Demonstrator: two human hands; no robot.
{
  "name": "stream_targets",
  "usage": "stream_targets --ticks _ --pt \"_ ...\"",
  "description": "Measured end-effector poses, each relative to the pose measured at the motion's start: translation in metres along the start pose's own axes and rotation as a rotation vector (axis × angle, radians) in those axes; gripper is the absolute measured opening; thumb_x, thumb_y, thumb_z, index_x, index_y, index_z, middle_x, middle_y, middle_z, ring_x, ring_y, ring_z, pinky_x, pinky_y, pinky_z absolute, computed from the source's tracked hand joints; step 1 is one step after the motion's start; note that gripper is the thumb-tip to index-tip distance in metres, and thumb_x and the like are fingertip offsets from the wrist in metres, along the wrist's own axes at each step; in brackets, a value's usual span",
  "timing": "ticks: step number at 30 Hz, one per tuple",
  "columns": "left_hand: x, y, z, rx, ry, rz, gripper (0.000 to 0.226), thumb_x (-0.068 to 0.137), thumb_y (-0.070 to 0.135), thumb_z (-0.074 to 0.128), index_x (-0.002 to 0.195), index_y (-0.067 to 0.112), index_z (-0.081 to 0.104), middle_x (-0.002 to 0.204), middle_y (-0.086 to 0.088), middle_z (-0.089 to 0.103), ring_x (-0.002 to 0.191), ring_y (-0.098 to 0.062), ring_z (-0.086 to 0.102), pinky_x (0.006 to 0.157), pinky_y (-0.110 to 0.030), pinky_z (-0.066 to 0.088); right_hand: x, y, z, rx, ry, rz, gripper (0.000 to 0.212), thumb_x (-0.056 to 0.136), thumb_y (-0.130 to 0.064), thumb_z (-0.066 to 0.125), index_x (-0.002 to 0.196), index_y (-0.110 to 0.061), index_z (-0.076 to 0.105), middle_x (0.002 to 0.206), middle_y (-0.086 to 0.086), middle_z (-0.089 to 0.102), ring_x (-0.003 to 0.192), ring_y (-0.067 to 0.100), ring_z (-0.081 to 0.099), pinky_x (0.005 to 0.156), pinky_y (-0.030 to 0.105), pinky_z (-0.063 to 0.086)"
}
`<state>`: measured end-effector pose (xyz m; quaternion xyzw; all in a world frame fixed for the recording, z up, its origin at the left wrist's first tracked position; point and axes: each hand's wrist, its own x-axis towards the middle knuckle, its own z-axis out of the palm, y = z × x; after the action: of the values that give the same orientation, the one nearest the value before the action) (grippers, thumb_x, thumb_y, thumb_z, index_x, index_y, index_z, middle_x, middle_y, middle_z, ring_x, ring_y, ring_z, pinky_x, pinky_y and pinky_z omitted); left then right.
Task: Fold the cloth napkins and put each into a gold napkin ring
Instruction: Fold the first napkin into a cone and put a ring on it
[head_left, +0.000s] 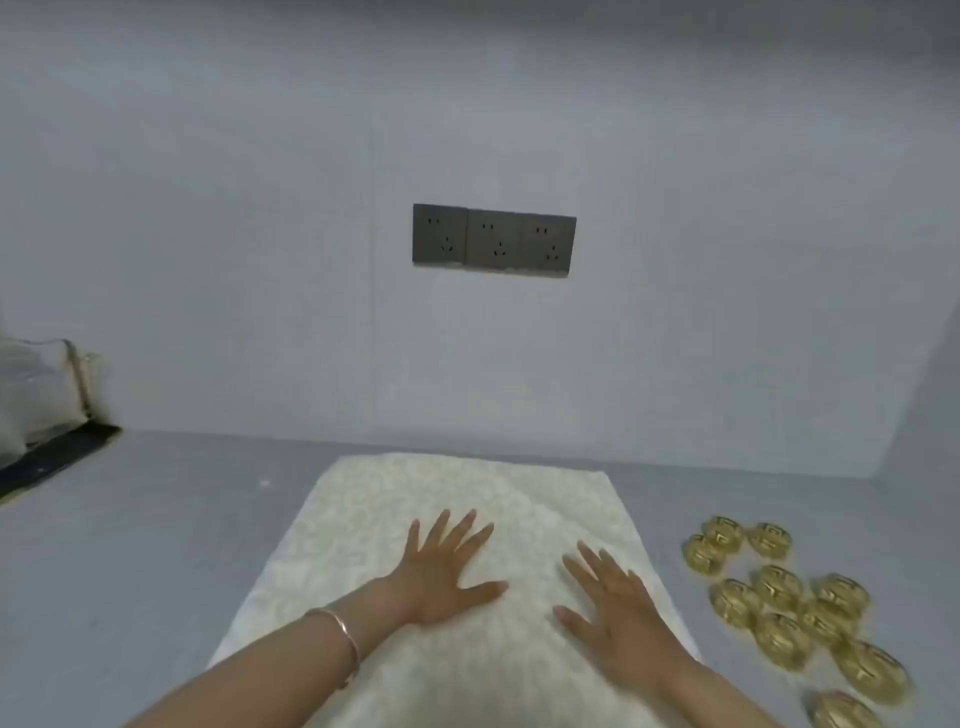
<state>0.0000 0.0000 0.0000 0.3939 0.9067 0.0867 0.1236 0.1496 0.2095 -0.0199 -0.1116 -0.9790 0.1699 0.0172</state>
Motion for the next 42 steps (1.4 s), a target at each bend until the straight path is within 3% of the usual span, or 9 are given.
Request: stream_targets --ticks 5,9,16,21,27,31,37,40,42 --pt "-0.032 -0.006 0.037 -0.011 -0.069 0.024 0.087 0.077 0.085 0.021 0.148 0.044 -0.011 0.156 0.015 -0.021 0.143 -0.016 -0.026 0.114 -0.047 -0.019 -0.035 -0.007 0.023 0.054 -0.090 -0.040 0.068 0.088 -0.071 0.023 0.149 -0.042 0.012 0.154 -0.024 -0.004 0.143 0.000 -0.011 0.117 0.029 -0.009" --pt "-0.071 -0.002 0.054 0.037 -0.074 0.106 0.091 0.069 0.088 0.017 0.147 0.048 -0.007 0.157 0.015 -0.018 0.144 -0.013 -0.024 0.116 -0.045 -0.017 -0.075 -0.013 0.033 0.009 -0.125 -0.151 0.066 0.087 -0.072 0.024 0.147 -0.047 0.014 0.152 -0.027 -0.002 0.142 -0.002 -0.011 0.115 0.024 -0.010" --pt "-0.134 0.007 0.068 -0.054 -0.084 0.226 0.079 0.075 0.085 0.035 0.143 0.059 0.005 0.157 0.021 -0.011 0.143 -0.005 -0.022 0.116 -0.041 -0.017 -0.131 -0.034 0.030 -0.035 -0.150 -0.303 0.063 0.084 -0.072 0.040 0.142 -0.053 0.025 0.150 -0.029 0.004 0.139 -0.010 -0.003 0.114 0.018 -0.001" --pt "-0.149 0.008 0.070 -0.069 -0.044 0.253 0.079 0.073 0.083 0.044 0.141 0.061 0.011 0.157 0.024 -0.002 0.144 0.000 -0.013 0.118 -0.039 -0.012 -0.141 -0.042 0.028 -0.082 -0.053 -0.323 0.049 0.088 -0.064 0.043 0.135 -0.050 0.042 0.148 -0.028 0.029 0.137 -0.009 0.020 0.109 0.013 0.017" --pt "-0.157 0.011 0.067 -0.130 -0.014 0.235 0.070 0.078 0.080 0.042 0.141 0.056 0.025 0.156 0.025 0.011 0.145 0.000 0.000 0.120 -0.035 0.000 -0.148 -0.048 0.023 -0.016 0.003 -0.315 0.032 0.092 -0.051 0.051 0.119 -0.041 0.063 0.132 -0.027 0.051 0.123 -0.009 0.043 0.098 0.003 0.026" --pt "-0.163 0.013 0.063 -0.084 0.034 0.262 0.061 0.087 0.072 0.037 0.143 0.049 0.031 0.154 0.024 0.020 0.144 0.000 0.011 0.118 -0.029 0.011 -0.150 -0.047 0.022 0.120 0.028 -0.257 0.025 0.091 -0.040 0.059 0.113 -0.032 0.069 0.122 -0.019 0.062 0.112 -0.006 0.055 0.099 0.013 0.041" --pt "-0.171 0.003 0.048 -0.101 0.069 0.214 0.041 0.099 0.047 0.040 0.139 0.042 0.044 0.143 0.020 0.044 0.132 -0.002 0.040 0.111 -0.025 0.031 -0.146 -0.047 0.014 0.098 0.172 -0.185 0.022 0.093 -0.033 0.058 0.108 -0.027 0.071 0.108 -0.019 0.068 0.095 -0.006 0.059 0.088 0.012 0.045" --pt "-0.172 -0.009 0.033 -0.073 0.099 0.143 0.035 0.100 0.036 0.045 0.133 0.031 0.055 0.136 0.013 0.055 0.124 -0.007 0.050 0.103 -0.023 0.038 -0.141 -0.035 0.006 0.040 0.067 -0.134 0.023 0.091 -0.033 0.059 0.111 -0.030 0.069 0.106 -0.021 0.066 0.096 -0.003 0.059 0.086 0.018 0.048" --pt "-0.174 -0.017 0.025 -0.066 0.122 0.110 0.032 0.099 0.031 0.048 0.128 0.025 0.060 0.132 0.011 0.058 0.122 -0.008 0.052 0.102 -0.023 0.039 -0.137 -0.024 0.002 0.094 0.007 -0.113 0.020 0.093 -0.032 0.057 0.105 -0.026 0.072 0.094 -0.020 0.067 0.079 -0.005 0.058 0.074 0.015 0.046"
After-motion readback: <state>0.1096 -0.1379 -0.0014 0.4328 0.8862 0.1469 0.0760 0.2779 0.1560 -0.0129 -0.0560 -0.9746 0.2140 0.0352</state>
